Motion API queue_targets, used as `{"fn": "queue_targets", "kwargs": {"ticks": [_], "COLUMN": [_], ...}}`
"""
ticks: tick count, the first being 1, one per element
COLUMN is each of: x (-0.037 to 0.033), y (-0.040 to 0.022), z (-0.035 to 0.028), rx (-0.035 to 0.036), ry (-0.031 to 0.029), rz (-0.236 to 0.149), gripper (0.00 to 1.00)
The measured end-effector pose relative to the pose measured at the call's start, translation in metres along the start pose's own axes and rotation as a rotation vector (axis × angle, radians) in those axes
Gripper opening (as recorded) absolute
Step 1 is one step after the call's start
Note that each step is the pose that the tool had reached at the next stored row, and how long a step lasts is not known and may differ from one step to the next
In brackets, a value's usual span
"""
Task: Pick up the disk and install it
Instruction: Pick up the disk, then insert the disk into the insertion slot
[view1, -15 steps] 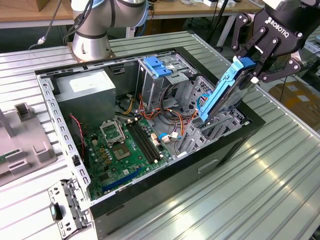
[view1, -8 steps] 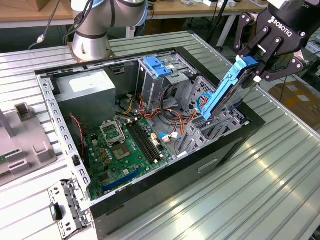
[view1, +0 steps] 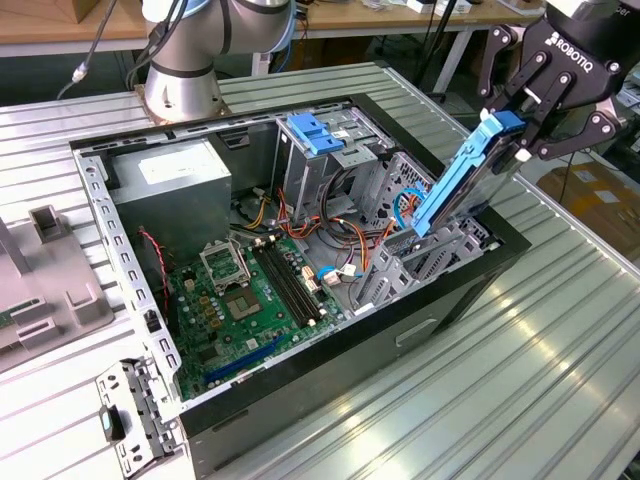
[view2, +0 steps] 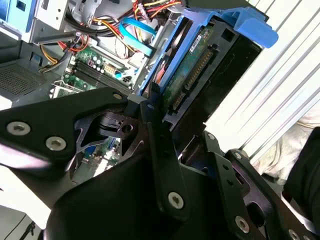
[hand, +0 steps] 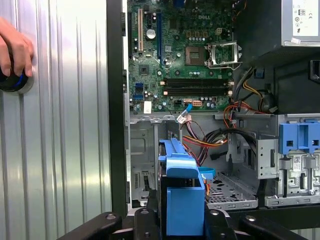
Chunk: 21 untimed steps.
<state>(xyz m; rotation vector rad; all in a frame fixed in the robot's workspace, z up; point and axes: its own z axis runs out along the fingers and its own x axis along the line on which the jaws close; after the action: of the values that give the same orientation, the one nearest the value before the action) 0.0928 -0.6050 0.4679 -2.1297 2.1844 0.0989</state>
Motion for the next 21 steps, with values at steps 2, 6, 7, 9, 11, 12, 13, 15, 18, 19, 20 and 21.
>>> {"fn": "queue_targets", "kwargs": {"ticks": [2, 6, 7, 9, 11, 12, 13, 15, 18, 19, 20, 21], "x": [0.0000, -0.0002, -0.0003, -0.0003, -0.0004, -0.0004, -0.0004, -0.0004, -0.0003, -0.0003, -0.0003, -0.0003], "y": [-0.0029, -0.0093, -0.0103, -0.0136, -0.0143, -0.0144, -0.0146, -0.0147, -0.0135, -0.0131, -0.0129, -0.0128], "z": [0.0001, 0.0002, 0.0002, 0.0003, 0.0002, 0.0003, 0.0003, 0.0003, 0.0003, 0.0003, 0.0003, 0.0003], "rx": [-0.0001, -0.0001, -0.0001, -0.0002, -0.0001, -0.0001, -0.0001, -0.0001, -0.0001, -0.0001, -0.0001, -0.0001], "ry": [0.0000, 0.0000, 0.0000, -0.0001, 0.0000, 0.0000, 0.0000, 0.0000, 0.0000, -0.0001, -0.0002, -0.0001], "rz": [0.000, 0.000, 0.000, 0.000, 0.000, 0.000, 0.000, 0.000, 0.000, 0.000, 0.000, 0.000], "gripper": [0.36, 0.36, 0.36, 0.36, 0.36, 0.36, 0.36, 0.36, 0.36, 0.36, 0.36, 0.36]}}
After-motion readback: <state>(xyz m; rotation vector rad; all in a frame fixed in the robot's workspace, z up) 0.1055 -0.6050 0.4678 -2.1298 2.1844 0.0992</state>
